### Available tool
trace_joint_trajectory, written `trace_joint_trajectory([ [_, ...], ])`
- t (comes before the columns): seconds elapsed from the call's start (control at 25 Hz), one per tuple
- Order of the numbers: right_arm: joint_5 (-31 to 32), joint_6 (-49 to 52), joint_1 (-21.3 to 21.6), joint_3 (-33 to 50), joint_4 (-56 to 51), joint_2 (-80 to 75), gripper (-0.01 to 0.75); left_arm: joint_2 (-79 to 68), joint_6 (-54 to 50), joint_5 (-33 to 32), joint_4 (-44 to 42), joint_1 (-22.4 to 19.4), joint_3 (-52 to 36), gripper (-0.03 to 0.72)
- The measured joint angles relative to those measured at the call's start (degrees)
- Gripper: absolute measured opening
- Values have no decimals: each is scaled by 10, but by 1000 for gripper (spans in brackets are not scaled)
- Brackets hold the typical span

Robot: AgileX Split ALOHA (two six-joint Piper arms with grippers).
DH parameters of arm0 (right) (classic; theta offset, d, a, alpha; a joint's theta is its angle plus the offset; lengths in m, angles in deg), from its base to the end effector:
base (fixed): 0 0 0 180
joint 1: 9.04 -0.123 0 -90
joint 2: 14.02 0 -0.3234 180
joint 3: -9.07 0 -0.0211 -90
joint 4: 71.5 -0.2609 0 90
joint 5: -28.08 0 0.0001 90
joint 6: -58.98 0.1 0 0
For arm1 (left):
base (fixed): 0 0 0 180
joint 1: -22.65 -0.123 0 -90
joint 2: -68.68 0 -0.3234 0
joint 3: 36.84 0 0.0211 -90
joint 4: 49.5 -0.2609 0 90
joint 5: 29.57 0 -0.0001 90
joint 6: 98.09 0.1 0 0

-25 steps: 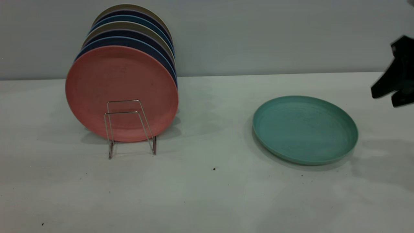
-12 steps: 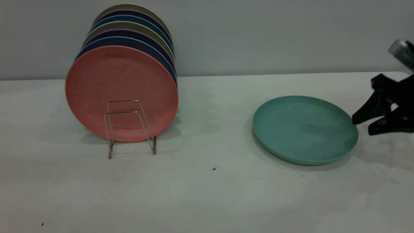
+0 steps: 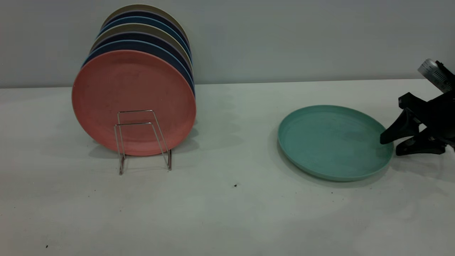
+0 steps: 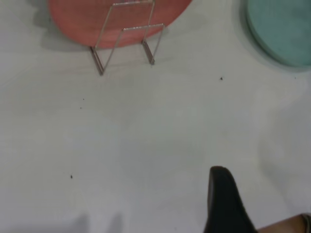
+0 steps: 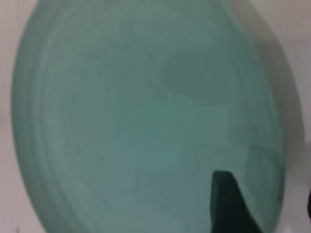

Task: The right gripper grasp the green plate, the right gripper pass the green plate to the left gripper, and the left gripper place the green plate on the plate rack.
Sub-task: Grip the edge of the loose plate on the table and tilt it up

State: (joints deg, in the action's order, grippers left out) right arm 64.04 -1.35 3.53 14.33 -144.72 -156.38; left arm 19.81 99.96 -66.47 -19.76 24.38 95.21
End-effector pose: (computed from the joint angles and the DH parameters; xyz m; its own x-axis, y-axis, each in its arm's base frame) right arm 0.4443 -0.0414 0.0341 -0.9041 0.3376 -0.2620 0.1342 0.8064 0.5760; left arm 0.1210 -0.0335 0.2952 -0.6664 -0.0881 -0.7403 0.1828 0.9434 -0.2768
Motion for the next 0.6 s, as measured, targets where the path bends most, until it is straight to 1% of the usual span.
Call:
trace_joint_trajectory([
  [0.16, -4, 0, -12, -8, -22, -16, 357, 0, 0, 18, 0, 0, 0, 446],
  [0.28, -15, 0, -18, -9, -23, -22, 300, 0, -1, 22, 0, 0, 0, 446],
  [0.36, -23, 1, -18, -9, -22, -22, 237, 0, -1, 22, 0, 0, 0, 446],
  [0.48, -35, 2, -18, -9, -21, -22, 85, 0, -2, 22, 10, 0, 0, 446],
  [0.56, -36, 5, -18, -9, -21, -23, 28, -1, -2, 26, 25, 0, 0, 446],
  [0.6, -36, 9, -18, -9, -19, -24, 19, -3, -1, 32, 31, 0, 0, 446],
])
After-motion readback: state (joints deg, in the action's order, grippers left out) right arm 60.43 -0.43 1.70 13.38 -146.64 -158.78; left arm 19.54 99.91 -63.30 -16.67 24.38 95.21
